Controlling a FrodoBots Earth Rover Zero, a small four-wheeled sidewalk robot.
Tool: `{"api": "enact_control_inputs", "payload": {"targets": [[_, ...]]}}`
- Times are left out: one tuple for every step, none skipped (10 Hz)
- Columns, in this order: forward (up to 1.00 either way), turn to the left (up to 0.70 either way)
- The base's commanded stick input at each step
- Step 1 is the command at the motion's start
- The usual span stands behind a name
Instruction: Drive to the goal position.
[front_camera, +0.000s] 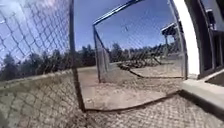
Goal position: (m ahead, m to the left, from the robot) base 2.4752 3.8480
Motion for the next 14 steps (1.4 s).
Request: {"api": "enact_control_inputs", "payload": {"targets": [[0.7, 0.03], [0.7, 0.03], [0.7, 0.03], [0.7, 0.05], [0.7, 0.14], [0.7, 0.22], [0.7, 0.31], [0.7, 0.12], [0.69, 0.03], [0.68, 0.03], [0.66, 0.03], [0.65, 0.03], [0.63, 0.03], [0.62, 0.05]]}}
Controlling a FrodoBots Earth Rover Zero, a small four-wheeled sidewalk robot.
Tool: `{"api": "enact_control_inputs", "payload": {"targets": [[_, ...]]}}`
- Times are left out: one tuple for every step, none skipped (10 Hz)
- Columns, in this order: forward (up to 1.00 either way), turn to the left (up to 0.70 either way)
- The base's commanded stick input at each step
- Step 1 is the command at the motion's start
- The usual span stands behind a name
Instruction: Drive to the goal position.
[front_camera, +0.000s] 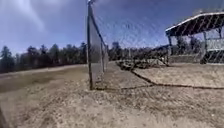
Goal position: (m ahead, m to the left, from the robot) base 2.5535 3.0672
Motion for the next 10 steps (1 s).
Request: {"api": "enact_control_inputs", "payload": {"targets": [[0.6, 0.15], [0.59, 0.24], [0.58, 0.34], [0.57, 0.44], [0.55, 0.53], [0.5, 0.5], [0.44, 0.47], [0.38, 0.54], [0.32, 0.61], [0.27, 0.51]]}}
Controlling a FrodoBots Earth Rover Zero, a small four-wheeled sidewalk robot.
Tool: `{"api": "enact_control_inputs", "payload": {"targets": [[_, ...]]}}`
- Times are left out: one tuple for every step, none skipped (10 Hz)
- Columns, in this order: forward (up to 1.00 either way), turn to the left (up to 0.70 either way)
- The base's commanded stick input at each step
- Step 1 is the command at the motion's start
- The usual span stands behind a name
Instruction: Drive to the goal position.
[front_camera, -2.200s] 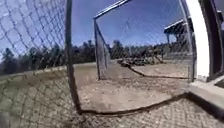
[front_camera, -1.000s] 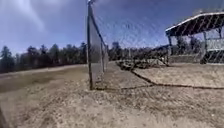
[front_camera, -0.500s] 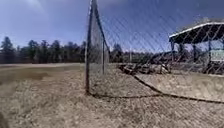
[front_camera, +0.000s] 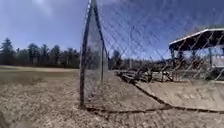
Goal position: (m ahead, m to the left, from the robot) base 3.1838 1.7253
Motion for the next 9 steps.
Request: {"api": "enact_control_inputs", "payload": {"targets": [[0.22, 0.39], [0.17, 0.27], [0.12, 0.15], [0.07, 0.03], [0.06, 0.01], [0.06, 0.01], [0.06, 0.01], [0.06, 0.01], [0.06, 0.01]]}}
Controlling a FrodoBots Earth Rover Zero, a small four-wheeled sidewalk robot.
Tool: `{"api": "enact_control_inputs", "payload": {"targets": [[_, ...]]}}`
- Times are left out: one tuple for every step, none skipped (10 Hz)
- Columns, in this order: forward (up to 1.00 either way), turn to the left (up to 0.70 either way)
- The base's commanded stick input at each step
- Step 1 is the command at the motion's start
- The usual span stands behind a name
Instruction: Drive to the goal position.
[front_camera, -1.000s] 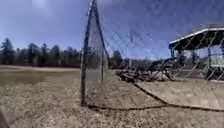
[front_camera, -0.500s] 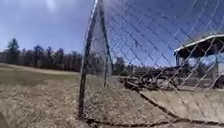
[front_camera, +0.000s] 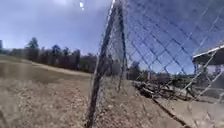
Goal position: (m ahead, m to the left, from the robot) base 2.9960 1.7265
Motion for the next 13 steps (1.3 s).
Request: {"api": "enact_control_inputs", "payload": {"targets": [[0.02, 0.01], [-0.12, 0.01], [-0.26, 0.02], [-0.41, 0.02], [-0.55, 0.03], [-0.69, 0.03], [-0.7, 0.03], [-0.7, 0.03], [-0.7, 0.03], [-0.7, 0.03], [-0.7, 0.03], [-0.7, 0.03], [-0.7, 0.03]]}}
